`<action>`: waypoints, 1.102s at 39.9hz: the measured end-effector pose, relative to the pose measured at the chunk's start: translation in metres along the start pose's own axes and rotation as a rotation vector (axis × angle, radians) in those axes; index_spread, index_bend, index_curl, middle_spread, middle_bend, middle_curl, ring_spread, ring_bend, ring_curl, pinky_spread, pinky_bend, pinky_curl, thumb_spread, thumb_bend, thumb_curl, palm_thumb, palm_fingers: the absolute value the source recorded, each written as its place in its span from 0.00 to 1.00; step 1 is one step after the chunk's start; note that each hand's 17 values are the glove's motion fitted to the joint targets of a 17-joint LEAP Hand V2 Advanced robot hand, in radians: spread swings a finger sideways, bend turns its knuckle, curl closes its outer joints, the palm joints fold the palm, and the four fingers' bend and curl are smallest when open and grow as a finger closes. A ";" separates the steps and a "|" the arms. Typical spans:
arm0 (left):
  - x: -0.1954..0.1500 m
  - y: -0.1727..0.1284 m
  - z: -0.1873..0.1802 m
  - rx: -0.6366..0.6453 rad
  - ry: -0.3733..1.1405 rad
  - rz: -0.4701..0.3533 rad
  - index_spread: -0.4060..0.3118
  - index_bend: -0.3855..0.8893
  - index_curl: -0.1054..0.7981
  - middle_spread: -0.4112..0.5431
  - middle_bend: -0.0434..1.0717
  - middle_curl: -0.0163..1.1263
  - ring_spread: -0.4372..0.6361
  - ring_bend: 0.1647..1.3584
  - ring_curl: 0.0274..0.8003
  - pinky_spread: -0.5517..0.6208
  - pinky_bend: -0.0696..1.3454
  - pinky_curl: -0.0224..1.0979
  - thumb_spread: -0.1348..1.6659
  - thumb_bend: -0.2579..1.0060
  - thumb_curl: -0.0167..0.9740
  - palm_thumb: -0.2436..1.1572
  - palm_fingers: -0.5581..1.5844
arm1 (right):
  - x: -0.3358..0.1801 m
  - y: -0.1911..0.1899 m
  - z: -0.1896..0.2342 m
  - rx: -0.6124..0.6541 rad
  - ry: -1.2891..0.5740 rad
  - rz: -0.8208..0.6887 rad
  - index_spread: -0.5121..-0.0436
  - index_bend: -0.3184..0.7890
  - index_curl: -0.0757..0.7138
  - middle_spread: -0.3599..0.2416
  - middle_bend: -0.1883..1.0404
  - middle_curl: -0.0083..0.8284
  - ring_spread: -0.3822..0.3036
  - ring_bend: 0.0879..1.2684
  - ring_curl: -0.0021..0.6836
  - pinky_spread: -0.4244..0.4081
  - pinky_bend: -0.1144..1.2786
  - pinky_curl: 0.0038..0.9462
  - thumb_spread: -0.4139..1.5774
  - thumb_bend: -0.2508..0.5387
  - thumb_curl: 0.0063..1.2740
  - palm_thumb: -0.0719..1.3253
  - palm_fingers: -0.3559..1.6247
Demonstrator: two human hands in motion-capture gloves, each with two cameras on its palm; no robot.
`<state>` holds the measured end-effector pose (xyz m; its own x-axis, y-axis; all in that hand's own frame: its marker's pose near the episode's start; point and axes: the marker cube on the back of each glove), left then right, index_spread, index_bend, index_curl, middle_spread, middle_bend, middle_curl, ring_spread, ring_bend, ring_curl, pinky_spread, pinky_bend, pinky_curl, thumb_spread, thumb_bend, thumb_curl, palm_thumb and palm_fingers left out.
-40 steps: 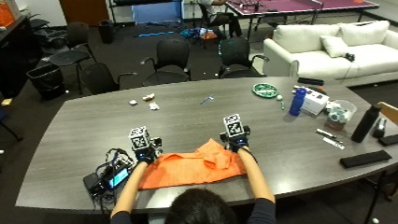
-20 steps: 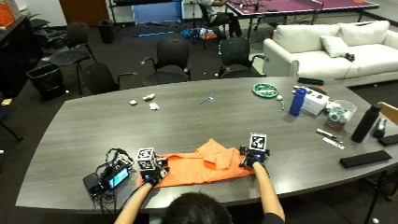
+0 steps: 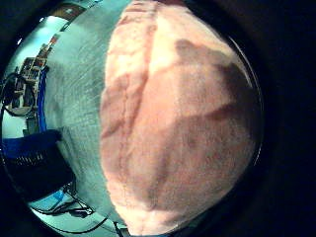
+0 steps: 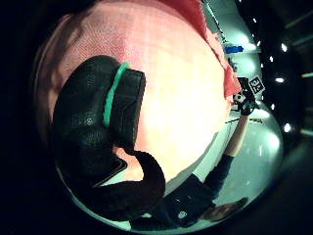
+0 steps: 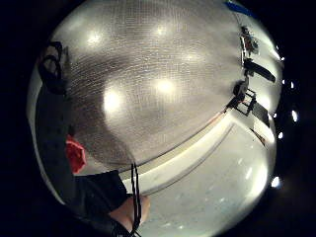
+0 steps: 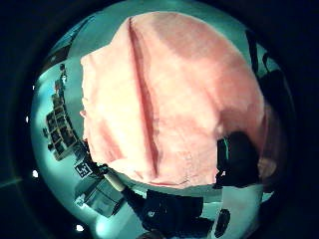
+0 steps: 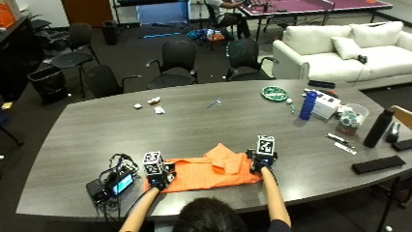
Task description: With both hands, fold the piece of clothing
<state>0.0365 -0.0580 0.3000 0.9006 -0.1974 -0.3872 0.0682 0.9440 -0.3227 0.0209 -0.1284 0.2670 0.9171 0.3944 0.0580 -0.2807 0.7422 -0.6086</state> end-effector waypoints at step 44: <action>-0.063 -0.012 -0.141 0.641 0.644 0.249 0.40 0.41 0.60 0.36 0.20 0.31 0.44 0.18 0.41 0.44 0.21 0.36 0.85 0.25 0.36 0.52 0.63 | -0.342 0.143 -0.042 0.055 0.073 -0.493 0.54 0.46 0.67 0.23 0.48 0.64 0.19 0.46 0.71 0.13 0.51 0.46 0.33 0.27 0.55 0.75 0.84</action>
<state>-0.0814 -0.0942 0.2061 0.5239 0.1026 -0.8456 0.3012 0.9063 0.2966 -0.3205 -0.1801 0.1272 0.9612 -0.0480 0.2718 0.1785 0.8591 -0.4797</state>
